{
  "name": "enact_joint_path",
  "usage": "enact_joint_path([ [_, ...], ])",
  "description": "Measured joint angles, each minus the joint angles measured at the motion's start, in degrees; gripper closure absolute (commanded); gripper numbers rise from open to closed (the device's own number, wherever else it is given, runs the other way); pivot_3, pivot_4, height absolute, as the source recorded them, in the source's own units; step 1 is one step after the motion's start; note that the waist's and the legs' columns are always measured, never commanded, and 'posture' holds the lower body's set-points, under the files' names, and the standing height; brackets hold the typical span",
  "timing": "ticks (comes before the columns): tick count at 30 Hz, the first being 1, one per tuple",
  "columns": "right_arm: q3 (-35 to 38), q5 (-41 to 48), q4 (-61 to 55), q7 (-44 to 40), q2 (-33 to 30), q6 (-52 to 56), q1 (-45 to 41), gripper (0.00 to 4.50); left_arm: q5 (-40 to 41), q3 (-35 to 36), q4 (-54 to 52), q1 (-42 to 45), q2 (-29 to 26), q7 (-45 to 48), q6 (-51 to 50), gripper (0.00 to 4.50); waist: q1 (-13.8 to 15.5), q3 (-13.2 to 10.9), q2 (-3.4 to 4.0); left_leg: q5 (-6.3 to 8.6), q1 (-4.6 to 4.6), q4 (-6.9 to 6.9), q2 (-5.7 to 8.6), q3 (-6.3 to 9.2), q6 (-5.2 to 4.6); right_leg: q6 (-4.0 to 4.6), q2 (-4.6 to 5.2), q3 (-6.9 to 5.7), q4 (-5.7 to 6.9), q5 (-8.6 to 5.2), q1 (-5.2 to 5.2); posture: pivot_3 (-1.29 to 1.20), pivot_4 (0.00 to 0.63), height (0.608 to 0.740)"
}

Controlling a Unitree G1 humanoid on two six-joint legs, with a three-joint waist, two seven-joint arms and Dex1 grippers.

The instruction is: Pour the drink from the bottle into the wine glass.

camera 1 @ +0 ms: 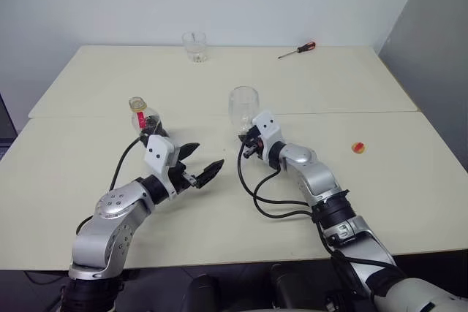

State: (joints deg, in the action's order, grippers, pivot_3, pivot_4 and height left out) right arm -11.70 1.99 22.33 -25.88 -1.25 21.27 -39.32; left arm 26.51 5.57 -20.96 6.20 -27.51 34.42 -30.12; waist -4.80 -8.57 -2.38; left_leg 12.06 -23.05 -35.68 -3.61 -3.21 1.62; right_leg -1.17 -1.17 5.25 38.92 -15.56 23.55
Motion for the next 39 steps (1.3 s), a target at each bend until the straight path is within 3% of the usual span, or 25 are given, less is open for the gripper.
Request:
enact_joint_path([
  [10,-0.27,-0.44,-1.86,-0.09,-1.15,2.13,1.39,0.24,-0.18,-0.79,0.72,0.96,-0.04,-0.07,-0.07,0.0,0.0,-0.37,-0.02,0.0,-0.09,0.03,0.0,0.0,0.0,0.0,0.0,0.05,-0.01,0.0,0.12,0.0,0.15,0.74],
  [11,-0.24,-0.35,-2.88,-0.16,-1.45,2.63,1.85,0.05,-0.19,-0.79,0.74,0.96,-0.05,-0.08,-0.07,0.0,0.0,-0.37,-0.02,0.0,-0.13,0.03,0.0,0.0,0.0,-0.01,0.0,0.05,-0.01,0.0,0.15,0.0,0.15,0.74],
  [20,1.39,3.02,-17.98,-1.78,-6.33,11.5,6.72,0.05,0.16,0.61,0.8,-1.22,0.28,-1.63,-0.23,0.0,0.1,-0.38,-0.02,0.0,-0.82,-0.06,-0.05,0.06,0.01,-0.09,0.09,-0.07,0.01,0.0,0.71,0.0,0.15,0.74],
  [28,5.41,12.85,-36.58,-14.14,-25.71,26.22,12.56,0.05,0.0,6.48,-2.82,-10.96,7.3,-11.23,0.35,0.0,0.31,-0.57,-0.15,0.02,-0.84,-0.13,0.09,0.02,0.01,-0.29,0.31,0.04,-0.07,-0.04,0.67,0.0,0.15,0.74],
  [35,14.2,23.4,-42.7,-20.16,-36.08,34.85,2.37,0.05,-6.54,8.65,-0.99,-12.73,10.5,-18.88,8.3,0.0,0.23,-1.01,-0.26,0.01,-0.79,-0.22,0.09,0.05,0.0,-0.14,0.18,-0.12,-0.02,0.06,0.65,0.0,0.15,0.74],
  [39,14.32,28.3,-45.24,-20.52,-35.93,37.96,-3.09,0.05,-7.34,10.66,2.66,-9.57,10.99,-21.03,9.46,0.0,0.21,-1.04,-0.27,0.01,-0.87,-0.18,0.06,0.03,0.0,-0.14,0.15,-0.11,-0.04,0.04,0.7,0.0,0.15,0.74],
])
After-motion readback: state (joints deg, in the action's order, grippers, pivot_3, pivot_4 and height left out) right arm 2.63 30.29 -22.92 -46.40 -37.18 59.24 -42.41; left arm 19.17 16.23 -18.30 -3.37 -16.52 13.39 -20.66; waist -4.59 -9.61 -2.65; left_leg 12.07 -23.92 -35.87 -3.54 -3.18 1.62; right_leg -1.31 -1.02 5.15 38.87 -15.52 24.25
